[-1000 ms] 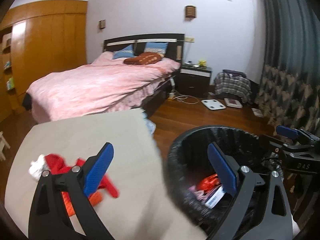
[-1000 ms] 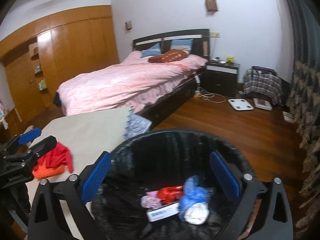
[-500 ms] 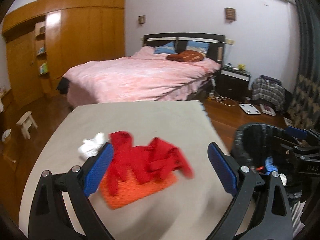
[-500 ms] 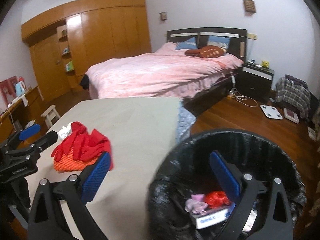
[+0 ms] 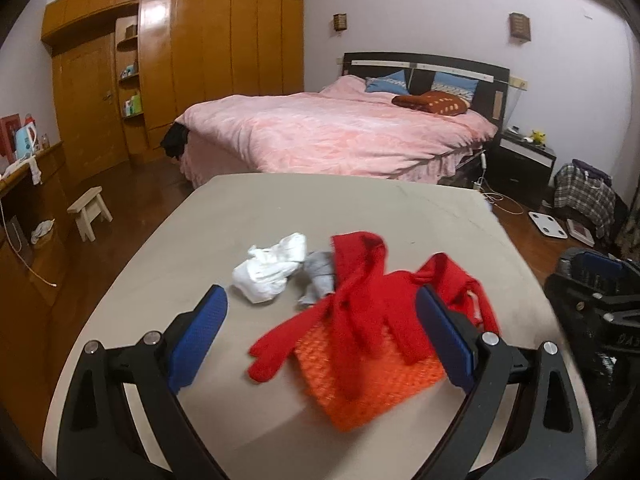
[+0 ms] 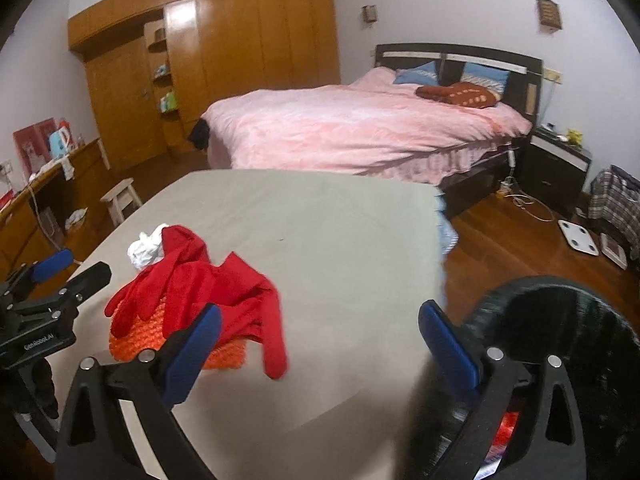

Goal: Collect trash
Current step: 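Return both open tools from the bin to the red cloth on the table, then grasp the red cloth with the right tool while the left tool grasps another part of it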

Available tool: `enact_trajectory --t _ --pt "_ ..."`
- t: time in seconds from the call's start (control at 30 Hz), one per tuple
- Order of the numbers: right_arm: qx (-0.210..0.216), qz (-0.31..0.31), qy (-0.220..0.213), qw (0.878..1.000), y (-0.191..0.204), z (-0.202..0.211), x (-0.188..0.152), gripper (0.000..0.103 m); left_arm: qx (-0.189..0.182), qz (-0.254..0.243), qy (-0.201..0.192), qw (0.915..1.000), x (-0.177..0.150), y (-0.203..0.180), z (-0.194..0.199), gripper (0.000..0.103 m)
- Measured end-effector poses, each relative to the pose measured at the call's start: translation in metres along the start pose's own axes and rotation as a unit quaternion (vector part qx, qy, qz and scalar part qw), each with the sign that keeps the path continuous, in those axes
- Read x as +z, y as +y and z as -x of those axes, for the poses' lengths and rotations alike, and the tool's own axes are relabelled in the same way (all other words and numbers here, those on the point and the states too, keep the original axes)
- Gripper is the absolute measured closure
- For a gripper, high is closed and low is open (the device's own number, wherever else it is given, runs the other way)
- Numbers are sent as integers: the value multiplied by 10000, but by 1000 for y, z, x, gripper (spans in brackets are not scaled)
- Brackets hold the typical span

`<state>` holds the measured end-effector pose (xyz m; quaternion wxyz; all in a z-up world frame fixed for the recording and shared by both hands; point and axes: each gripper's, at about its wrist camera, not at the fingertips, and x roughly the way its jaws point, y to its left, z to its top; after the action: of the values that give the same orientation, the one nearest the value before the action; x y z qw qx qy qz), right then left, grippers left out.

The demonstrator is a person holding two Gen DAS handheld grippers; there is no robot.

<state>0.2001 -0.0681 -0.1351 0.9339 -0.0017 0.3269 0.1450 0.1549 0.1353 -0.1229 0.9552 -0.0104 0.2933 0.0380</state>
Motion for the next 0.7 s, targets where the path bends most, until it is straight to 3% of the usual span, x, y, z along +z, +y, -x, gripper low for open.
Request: enact_trajectory --t 0.47,0.57,0.7 --pt "383 314 597 9970 30 -76 -3 17 63 56 144 9999 -4 19 -27 11" --pt "535 287 745 9954 28 -84 -4 29 54 31 169 9998 -5 17 -31 11" --pt "1042 186 929 9900 27 -87 -7 62 15 25 221 9998 -5 15 -37 11"
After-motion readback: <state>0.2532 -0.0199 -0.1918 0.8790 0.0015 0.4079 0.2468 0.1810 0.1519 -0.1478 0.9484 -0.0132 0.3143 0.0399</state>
